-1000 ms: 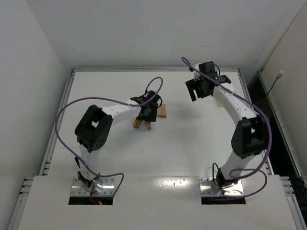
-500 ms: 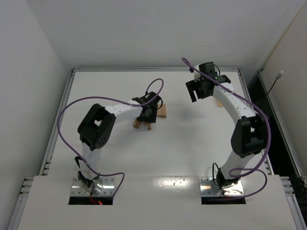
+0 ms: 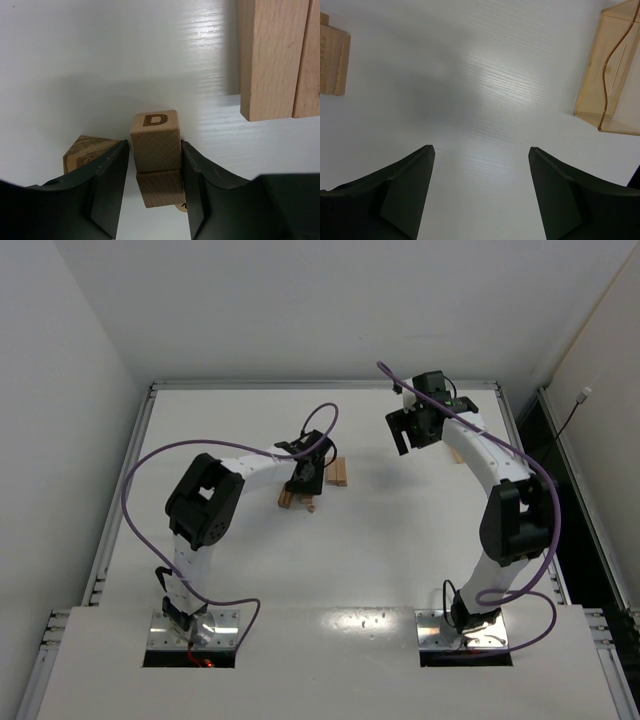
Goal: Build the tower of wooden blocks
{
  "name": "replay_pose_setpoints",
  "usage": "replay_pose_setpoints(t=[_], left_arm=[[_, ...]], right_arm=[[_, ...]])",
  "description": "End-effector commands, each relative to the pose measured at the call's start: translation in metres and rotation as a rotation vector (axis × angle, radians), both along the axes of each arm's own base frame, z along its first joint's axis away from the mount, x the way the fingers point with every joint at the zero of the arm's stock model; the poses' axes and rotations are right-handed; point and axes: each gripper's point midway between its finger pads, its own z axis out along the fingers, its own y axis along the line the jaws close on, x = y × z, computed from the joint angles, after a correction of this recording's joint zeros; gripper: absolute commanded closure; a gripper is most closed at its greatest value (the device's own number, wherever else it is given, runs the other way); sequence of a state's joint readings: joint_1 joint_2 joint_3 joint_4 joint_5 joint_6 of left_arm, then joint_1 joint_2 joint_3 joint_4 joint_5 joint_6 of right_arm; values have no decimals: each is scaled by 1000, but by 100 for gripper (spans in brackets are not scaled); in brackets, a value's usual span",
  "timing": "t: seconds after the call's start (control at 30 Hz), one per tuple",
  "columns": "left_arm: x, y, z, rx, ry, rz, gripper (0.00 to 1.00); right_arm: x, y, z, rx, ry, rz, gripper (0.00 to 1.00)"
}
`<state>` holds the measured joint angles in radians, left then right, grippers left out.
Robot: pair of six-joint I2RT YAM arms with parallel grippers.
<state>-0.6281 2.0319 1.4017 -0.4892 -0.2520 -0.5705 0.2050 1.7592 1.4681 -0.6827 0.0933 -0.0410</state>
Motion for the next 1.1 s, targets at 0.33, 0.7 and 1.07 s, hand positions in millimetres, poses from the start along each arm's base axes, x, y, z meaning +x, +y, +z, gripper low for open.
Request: replay_pose_setpoints(t=[0.33, 0.7, 1.07], left_arm=[[16, -9, 14, -58, -24, 7, 92], [26, -6, 68, -71, -154, 34, 100], [39, -31, 110, -140, -178, 1, 100]], right_arm=[[11, 4, 14, 33, -44, -8, 27], [11, 6, 14, 40, -42, -2, 27], [4, 10, 14, 57, -39, -17, 27]])
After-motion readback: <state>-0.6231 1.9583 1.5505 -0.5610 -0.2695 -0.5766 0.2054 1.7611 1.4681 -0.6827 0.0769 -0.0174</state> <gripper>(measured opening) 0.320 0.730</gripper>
